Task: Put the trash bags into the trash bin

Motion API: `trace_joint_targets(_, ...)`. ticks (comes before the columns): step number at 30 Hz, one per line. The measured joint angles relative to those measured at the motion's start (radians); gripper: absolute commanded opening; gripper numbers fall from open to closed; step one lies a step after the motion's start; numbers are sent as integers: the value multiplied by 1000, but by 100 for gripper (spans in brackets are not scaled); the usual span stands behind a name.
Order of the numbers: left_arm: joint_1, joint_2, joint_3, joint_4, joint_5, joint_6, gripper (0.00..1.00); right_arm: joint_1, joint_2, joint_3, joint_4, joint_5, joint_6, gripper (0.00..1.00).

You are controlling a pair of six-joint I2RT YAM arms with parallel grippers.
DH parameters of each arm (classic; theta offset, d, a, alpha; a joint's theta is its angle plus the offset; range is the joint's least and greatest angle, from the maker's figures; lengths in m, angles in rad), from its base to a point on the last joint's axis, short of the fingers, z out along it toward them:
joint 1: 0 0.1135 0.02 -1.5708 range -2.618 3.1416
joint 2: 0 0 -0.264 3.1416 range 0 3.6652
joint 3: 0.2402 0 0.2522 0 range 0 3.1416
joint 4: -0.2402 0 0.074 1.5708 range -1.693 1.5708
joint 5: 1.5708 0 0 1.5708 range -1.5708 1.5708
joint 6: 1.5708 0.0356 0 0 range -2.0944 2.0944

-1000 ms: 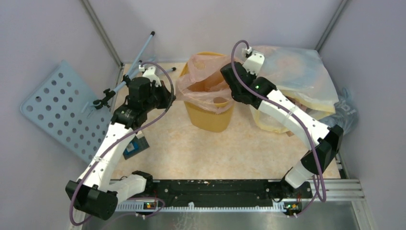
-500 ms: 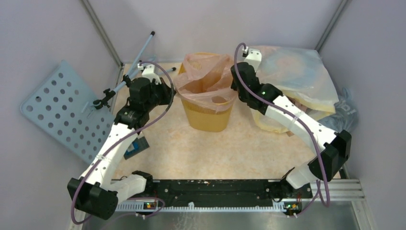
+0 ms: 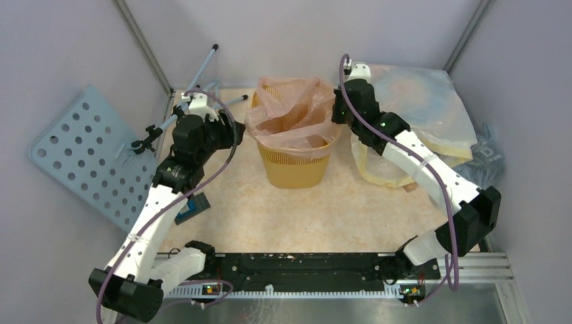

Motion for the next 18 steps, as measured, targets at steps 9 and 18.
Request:
trace_joint_targets(9,3,-75,62,-122,-74,55,99,-7,-14,11,-45,-89,-60,0)
trace_joint_targets(18,4,-124,103,-225,-87,91,99,-11,-18,22,-76,-118,-87,0)
